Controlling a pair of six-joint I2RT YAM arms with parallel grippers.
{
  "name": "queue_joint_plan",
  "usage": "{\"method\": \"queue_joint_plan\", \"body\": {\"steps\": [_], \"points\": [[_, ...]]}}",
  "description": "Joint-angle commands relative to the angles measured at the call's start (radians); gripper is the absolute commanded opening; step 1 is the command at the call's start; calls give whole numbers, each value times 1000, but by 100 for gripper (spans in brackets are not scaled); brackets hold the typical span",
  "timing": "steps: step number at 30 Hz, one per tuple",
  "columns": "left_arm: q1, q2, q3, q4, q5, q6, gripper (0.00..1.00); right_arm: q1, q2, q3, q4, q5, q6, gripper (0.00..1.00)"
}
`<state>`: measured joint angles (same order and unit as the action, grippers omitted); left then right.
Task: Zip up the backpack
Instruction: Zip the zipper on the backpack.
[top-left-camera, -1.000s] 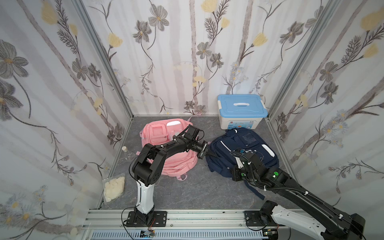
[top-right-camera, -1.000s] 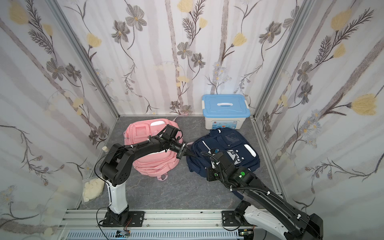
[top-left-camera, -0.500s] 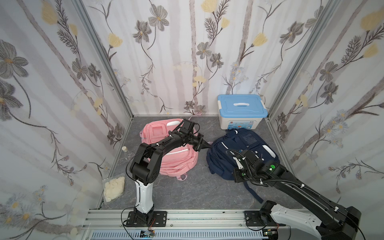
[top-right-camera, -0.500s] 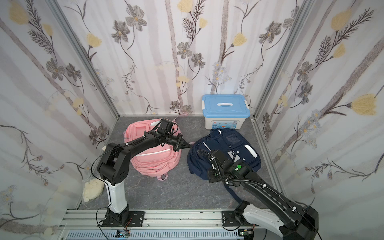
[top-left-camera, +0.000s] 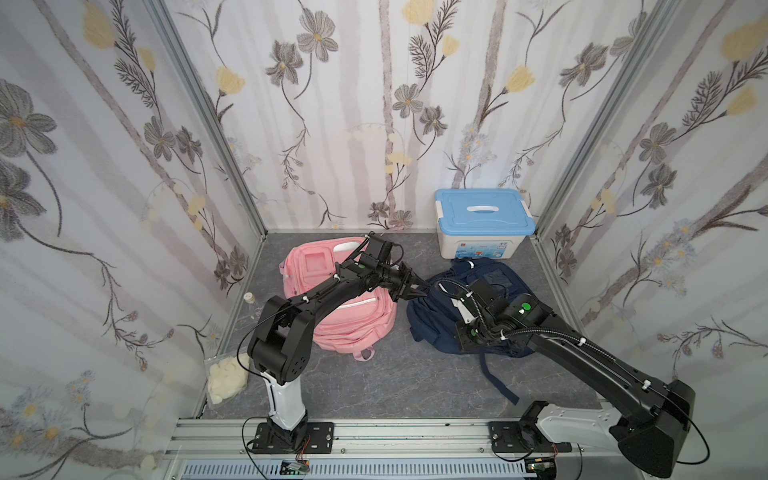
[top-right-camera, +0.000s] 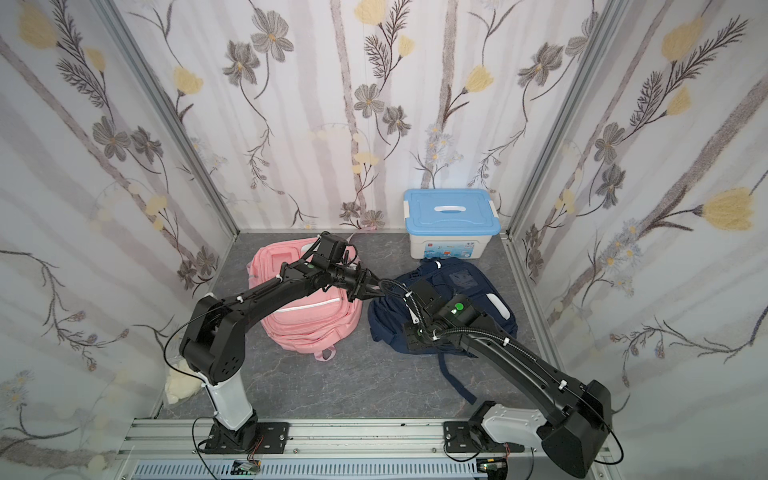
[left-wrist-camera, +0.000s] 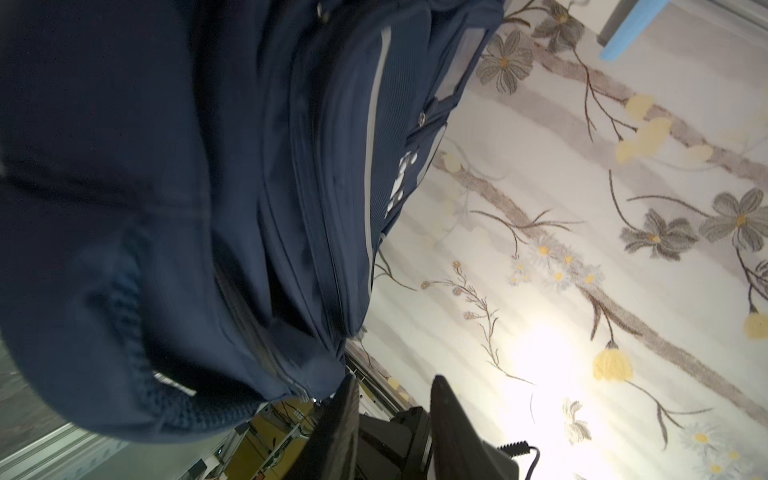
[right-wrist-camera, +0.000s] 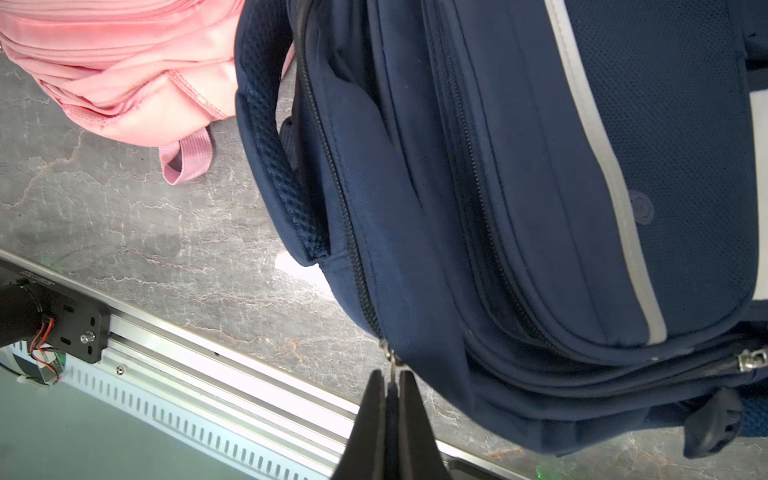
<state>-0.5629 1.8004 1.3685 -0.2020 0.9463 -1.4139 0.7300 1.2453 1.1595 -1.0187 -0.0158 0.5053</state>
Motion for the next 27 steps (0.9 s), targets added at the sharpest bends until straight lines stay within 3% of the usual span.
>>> {"method": "queue_joint_plan", "body": {"steps": [1, 6, 14, 27], "points": [[-26, -77, -90, 9, -9, -49, 34, -5, 55, 49, 43, 10, -33, 0], [-57, -129, -202, 70, -51, -94, 35, -19, 75, 63, 58, 3, -52, 0], [-118, -37, -135, 142, -51, -128, 35, -32, 88, 95, 71, -22, -61, 0], [-166, -17, -131, 117, -63, -127, 36, -35, 164, 155, 78, -10, -68, 0]]}}
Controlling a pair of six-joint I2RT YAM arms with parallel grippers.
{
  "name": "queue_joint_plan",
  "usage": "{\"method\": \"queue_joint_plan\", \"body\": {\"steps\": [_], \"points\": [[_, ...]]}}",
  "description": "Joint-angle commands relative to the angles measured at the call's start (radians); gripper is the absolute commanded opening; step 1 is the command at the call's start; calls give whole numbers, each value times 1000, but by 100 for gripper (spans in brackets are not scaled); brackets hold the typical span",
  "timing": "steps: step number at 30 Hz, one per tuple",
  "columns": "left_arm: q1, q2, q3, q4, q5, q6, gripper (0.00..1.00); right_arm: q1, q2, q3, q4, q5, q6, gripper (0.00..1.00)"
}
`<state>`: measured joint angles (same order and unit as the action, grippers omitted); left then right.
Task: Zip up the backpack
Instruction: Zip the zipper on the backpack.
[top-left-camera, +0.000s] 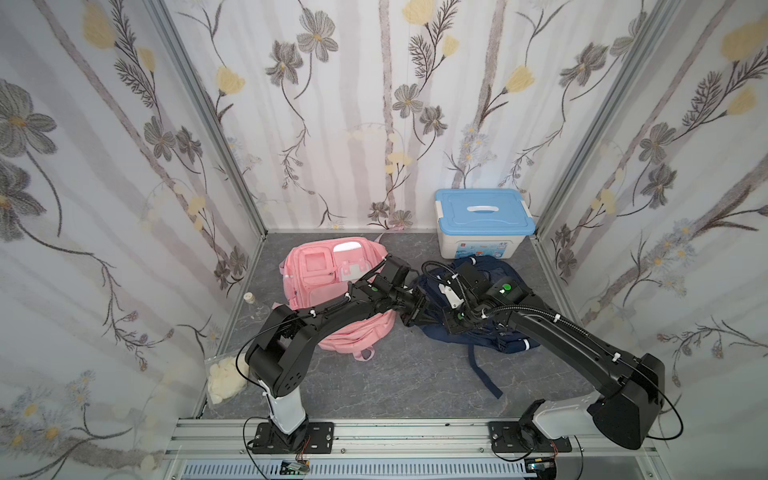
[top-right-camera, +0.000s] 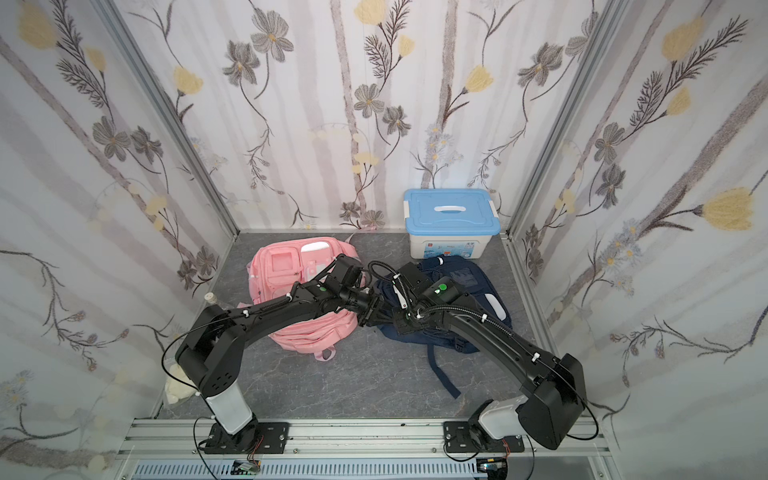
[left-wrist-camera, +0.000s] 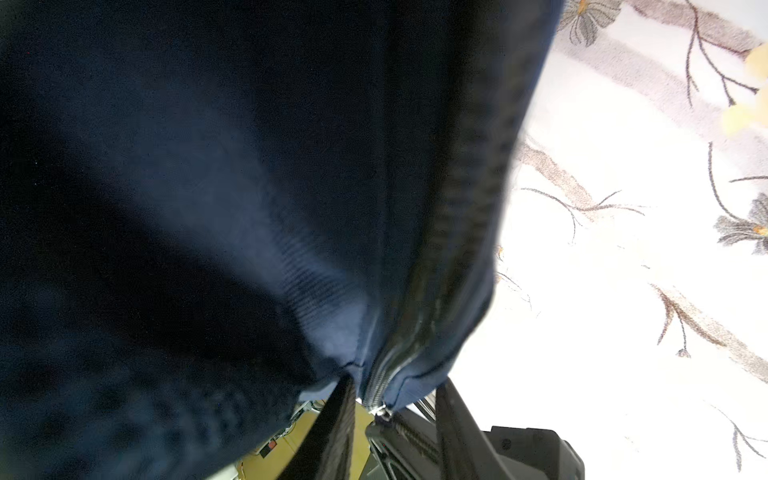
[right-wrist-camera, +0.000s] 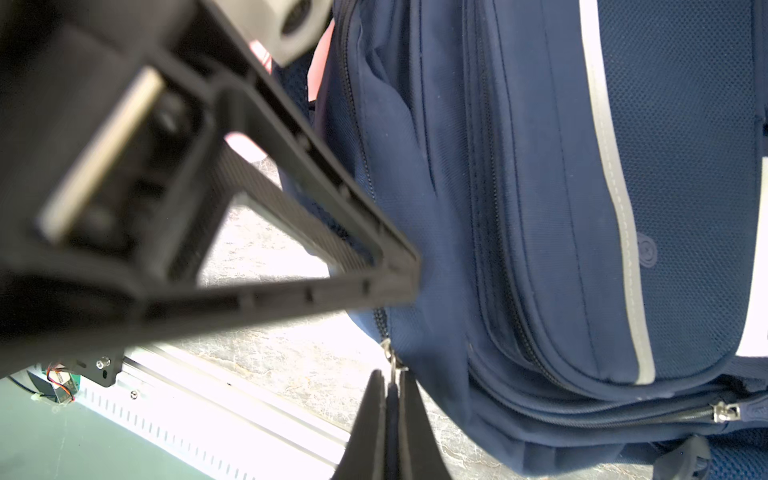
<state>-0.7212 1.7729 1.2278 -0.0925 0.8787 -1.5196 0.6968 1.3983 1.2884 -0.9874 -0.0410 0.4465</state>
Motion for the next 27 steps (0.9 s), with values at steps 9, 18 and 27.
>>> {"method": "queue_joint_plan", "body": {"steps": [9, 18, 27], "points": [[-10, 45, 13, -24, -9, 24, 31, -2, 31, 52, 55, -2, -2, 0], [-8, 72, 39, -92, -26, 85, 33, -9, 18, 62, 56, -44, 4, 0], [8, 106, 73, -5, 1, 16, 0, 0, -14, -19, 54, -98, -34, 0]]}}
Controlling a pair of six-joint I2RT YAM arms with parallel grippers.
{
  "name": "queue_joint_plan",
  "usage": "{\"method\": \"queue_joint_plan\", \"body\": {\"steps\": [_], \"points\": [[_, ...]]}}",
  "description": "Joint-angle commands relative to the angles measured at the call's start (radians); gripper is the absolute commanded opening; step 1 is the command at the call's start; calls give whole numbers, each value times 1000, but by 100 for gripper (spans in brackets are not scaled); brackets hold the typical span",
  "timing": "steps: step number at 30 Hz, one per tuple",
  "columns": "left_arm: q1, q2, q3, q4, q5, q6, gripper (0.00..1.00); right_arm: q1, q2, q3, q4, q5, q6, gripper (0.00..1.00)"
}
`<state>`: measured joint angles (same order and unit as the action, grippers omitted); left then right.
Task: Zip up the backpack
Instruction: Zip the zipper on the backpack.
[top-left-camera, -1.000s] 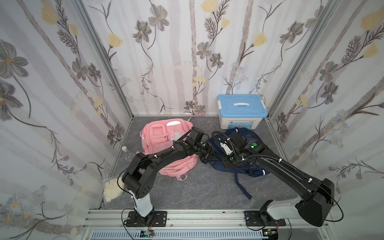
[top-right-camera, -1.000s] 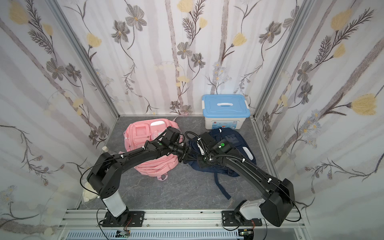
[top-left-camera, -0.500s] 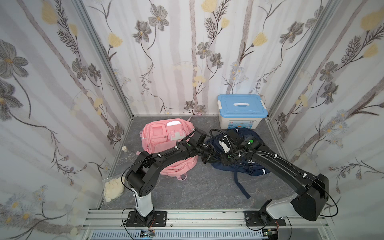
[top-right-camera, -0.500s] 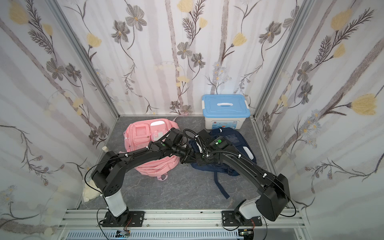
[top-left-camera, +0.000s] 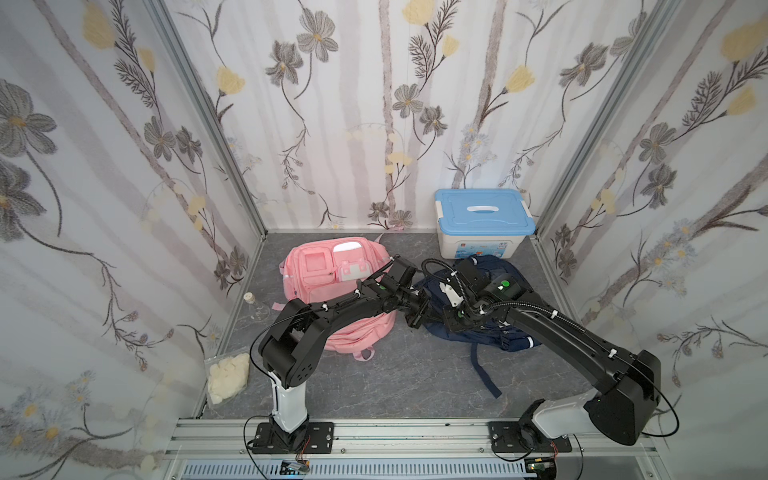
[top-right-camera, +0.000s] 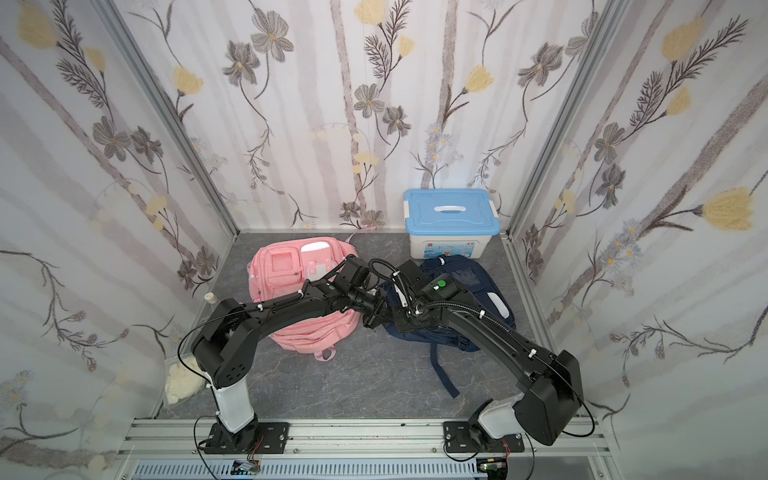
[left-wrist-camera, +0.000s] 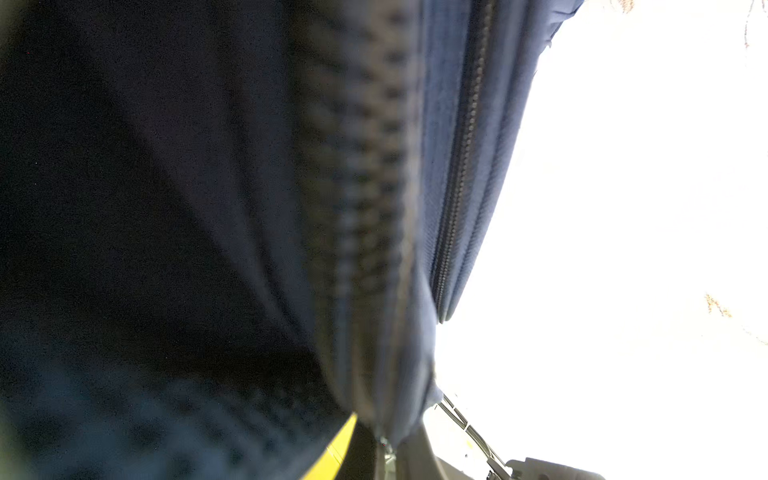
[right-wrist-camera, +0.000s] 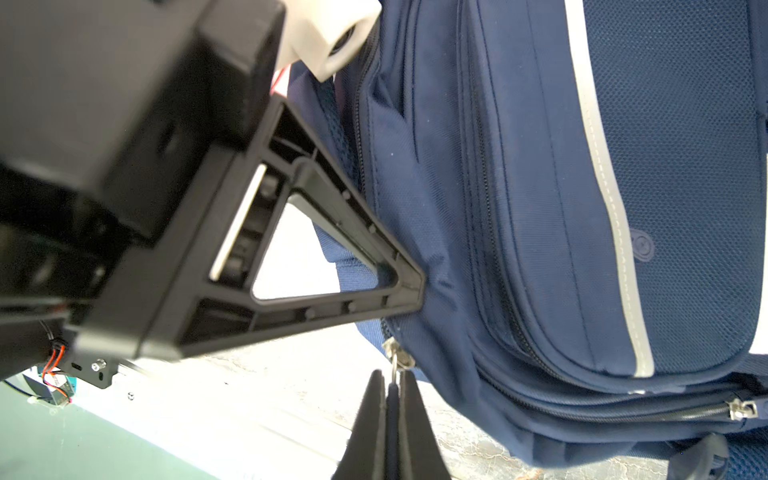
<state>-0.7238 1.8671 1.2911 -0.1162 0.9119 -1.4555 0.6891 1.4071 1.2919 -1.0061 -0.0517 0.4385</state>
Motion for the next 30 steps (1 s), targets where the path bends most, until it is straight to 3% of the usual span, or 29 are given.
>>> {"method": "queue_joint_plan", "body": {"steps": [1, 10, 17, 21, 25, 30], "points": [[15, 17, 22, 32, -24, -63, 0, 8, -30, -42, 73, -89, -30, 0], [29, 18, 97, 65, 28, -126, 0, 7, -86, -169, 52, 8, -54, 0], [67, -32, 81, 16, 28, -94, 0, -29, -101, -202, -23, 113, -47, 0], [86, -54, 70, -7, 30, -73, 6, -67, -140, -214, -44, 116, -59, 0], [84, -51, 96, -66, 21, -24, 21, -89, -160, -205, -46, 83, -68, 0], [86, -40, 97, -42, 33, -39, 14, -96, -135, -205, -50, 88, -83, 0]]}}
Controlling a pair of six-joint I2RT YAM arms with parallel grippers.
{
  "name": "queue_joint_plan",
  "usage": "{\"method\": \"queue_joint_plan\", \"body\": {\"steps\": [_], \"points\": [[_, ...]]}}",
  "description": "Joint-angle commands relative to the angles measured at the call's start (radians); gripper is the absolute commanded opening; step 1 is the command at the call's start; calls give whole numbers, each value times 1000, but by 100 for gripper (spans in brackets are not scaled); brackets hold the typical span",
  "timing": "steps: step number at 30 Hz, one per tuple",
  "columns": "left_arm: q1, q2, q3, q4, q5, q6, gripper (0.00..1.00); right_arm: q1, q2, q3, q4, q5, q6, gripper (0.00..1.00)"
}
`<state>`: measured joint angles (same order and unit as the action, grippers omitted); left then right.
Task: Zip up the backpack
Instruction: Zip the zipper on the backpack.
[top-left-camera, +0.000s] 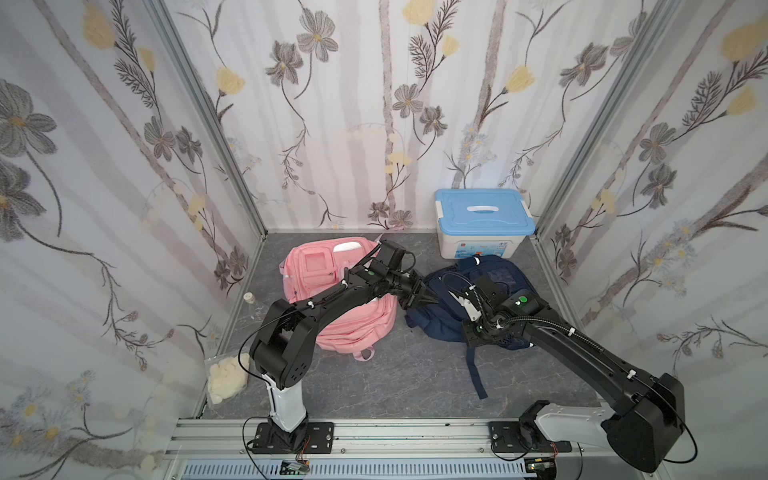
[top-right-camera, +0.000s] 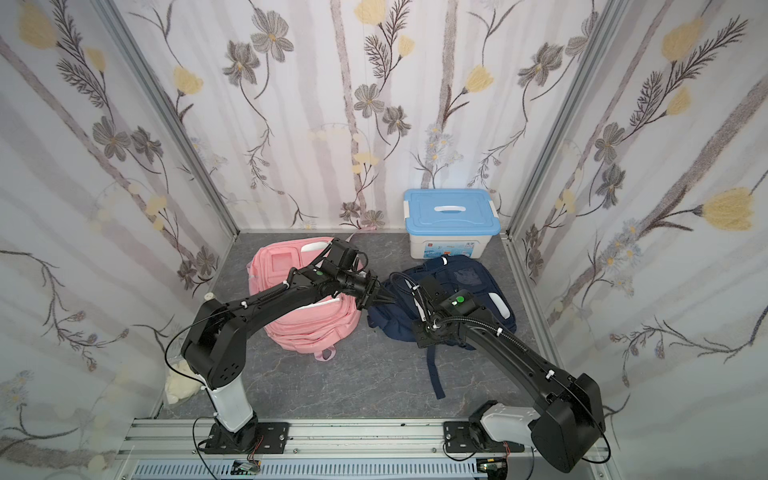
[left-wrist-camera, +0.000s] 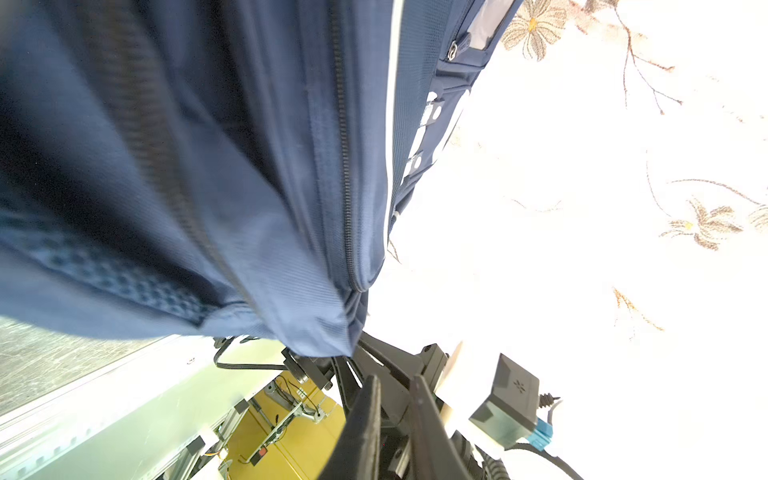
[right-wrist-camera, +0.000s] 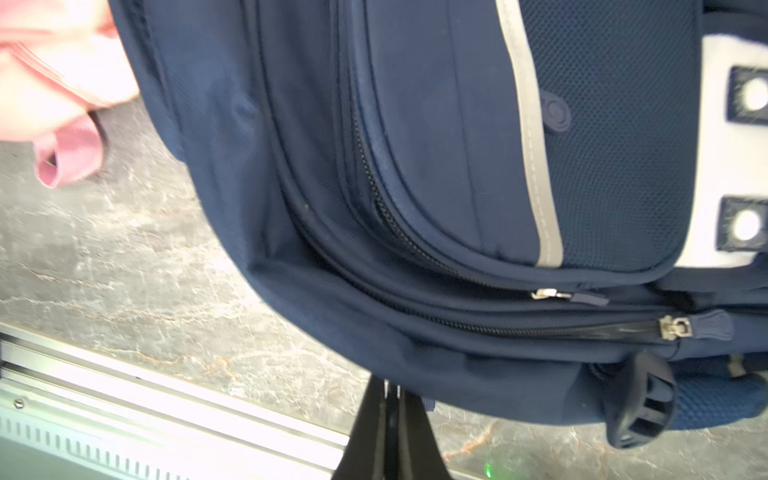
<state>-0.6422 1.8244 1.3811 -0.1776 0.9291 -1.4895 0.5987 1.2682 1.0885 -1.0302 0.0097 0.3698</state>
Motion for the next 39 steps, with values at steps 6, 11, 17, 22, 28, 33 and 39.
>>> {"method": "queue_joint_plan", "body": {"steps": [6, 11, 17, 22, 28, 33, 39], "points": [[30, -19, 11, -19, 4, 31, 8, -46, -10, -19, -24, 20, -15, 0], [-27, -13, -40, 4, 18, 10, 30, -45, 51, 76, -24, 7, -26, 0], [-70, -71, -152, 2, 4, -3, 39, -47, 128, 168, -25, 3, -55, 0], [-70, -75, -182, 26, -33, -11, 44, -47, 120, 157, -24, -21, -51, 0], [-77, -15, -89, 20, -42, 20, 51, -45, 95, 152, -24, -26, -37, 0], [-65, -15, -59, -35, -82, 88, 57, -46, 98, 156, -25, -35, -37, 0], [-60, 25, -41, -83, -106, 131, 59, -46, 96, 173, -24, -53, -36, 0]]}}
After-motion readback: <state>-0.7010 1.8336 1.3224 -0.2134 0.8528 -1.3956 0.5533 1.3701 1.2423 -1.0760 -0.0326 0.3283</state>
